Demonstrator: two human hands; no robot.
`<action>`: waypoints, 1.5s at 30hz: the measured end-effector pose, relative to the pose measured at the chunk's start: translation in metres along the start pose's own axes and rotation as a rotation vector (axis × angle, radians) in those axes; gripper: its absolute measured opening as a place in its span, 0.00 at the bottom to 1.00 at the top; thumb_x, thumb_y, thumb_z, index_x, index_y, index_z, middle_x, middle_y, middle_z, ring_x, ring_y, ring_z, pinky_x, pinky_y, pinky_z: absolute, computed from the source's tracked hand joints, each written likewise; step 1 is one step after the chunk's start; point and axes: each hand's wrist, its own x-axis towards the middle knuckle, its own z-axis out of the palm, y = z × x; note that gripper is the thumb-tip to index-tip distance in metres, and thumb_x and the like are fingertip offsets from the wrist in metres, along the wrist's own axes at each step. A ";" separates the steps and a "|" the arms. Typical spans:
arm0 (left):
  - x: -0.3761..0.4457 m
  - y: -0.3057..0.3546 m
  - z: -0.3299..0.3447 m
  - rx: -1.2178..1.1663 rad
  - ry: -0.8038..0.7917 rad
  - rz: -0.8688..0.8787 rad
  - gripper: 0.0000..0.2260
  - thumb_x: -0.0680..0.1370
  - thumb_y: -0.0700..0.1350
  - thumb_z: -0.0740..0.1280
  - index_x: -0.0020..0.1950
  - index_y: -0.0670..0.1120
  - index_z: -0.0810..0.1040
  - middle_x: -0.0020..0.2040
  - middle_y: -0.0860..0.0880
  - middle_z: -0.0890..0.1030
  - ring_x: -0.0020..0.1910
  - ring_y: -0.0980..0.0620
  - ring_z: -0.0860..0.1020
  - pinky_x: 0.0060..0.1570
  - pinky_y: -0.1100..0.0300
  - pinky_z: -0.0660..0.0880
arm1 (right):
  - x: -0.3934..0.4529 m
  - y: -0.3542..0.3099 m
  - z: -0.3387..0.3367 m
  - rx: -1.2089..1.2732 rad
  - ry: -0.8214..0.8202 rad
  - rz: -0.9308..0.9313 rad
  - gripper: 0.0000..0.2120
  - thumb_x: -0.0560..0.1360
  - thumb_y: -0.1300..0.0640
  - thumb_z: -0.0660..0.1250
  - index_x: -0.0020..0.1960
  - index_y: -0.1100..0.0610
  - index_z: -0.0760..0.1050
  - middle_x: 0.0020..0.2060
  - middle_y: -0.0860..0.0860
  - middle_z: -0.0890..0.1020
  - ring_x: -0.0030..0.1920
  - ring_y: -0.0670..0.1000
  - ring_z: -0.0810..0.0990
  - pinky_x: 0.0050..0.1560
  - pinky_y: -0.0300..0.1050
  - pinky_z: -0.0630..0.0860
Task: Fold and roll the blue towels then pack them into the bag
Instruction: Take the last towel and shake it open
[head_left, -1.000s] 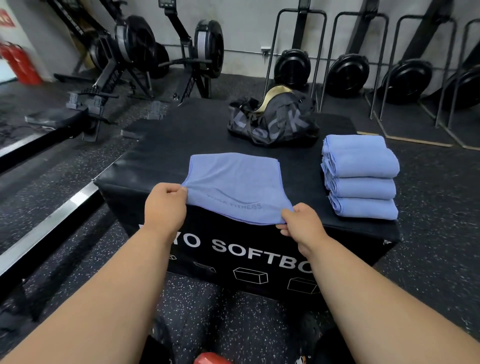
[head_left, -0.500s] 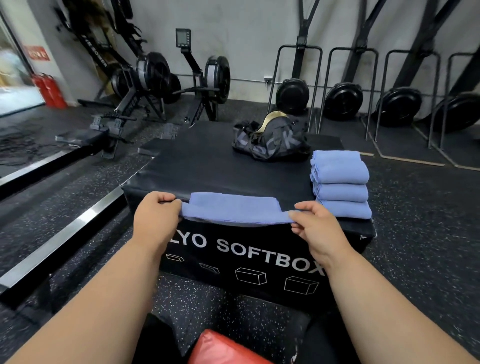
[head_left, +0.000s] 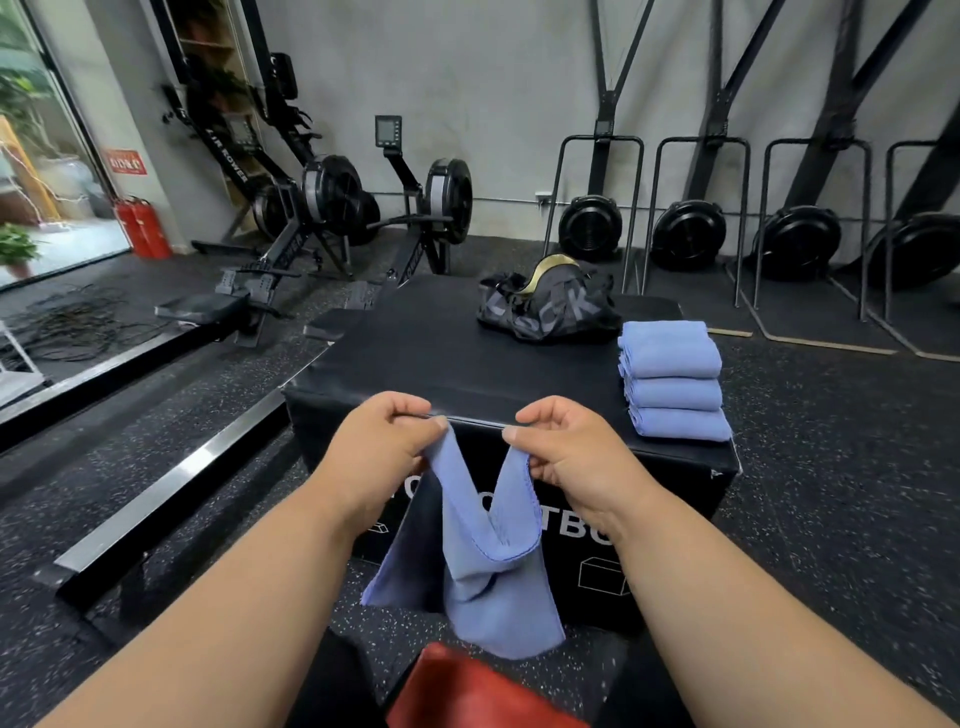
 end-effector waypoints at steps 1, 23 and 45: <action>-0.007 -0.001 0.003 -0.039 -0.027 -0.013 0.17 0.69 0.44 0.78 0.54 0.45 0.79 0.38 0.51 0.82 0.43 0.48 0.80 0.46 0.51 0.76 | -0.004 0.001 0.004 0.028 -0.012 0.020 0.08 0.76 0.64 0.77 0.51 0.57 0.79 0.36 0.50 0.80 0.33 0.47 0.76 0.40 0.44 0.74; -0.061 0.010 0.019 0.173 -0.138 0.163 0.13 0.73 0.40 0.81 0.54 0.48 0.83 0.46 0.48 0.88 0.43 0.53 0.86 0.51 0.56 0.82 | -0.030 -0.007 0.022 0.251 -0.106 0.082 0.11 0.83 0.66 0.59 0.60 0.62 0.78 0.38 0.57 0.80 0.36 0.53 0.82 0.43 0.49 0.81; -0.027 0.064 -0.015 0.780 -0.088 0.500 0.19 0.80 0.36 0.62 0.56 0.62 0.74 0.51 0.62 0.80 0.50 0.62 0.78 0.49 0.67 0.72 | -0.011 0.037 0.000 -0.259 -0.141 0.029 0.16 0.76 0.60 0.75 0.59 0.44 0.84 0.59 0.49 0.81 0.52 0.42 0.82 0.51 0.36 0.77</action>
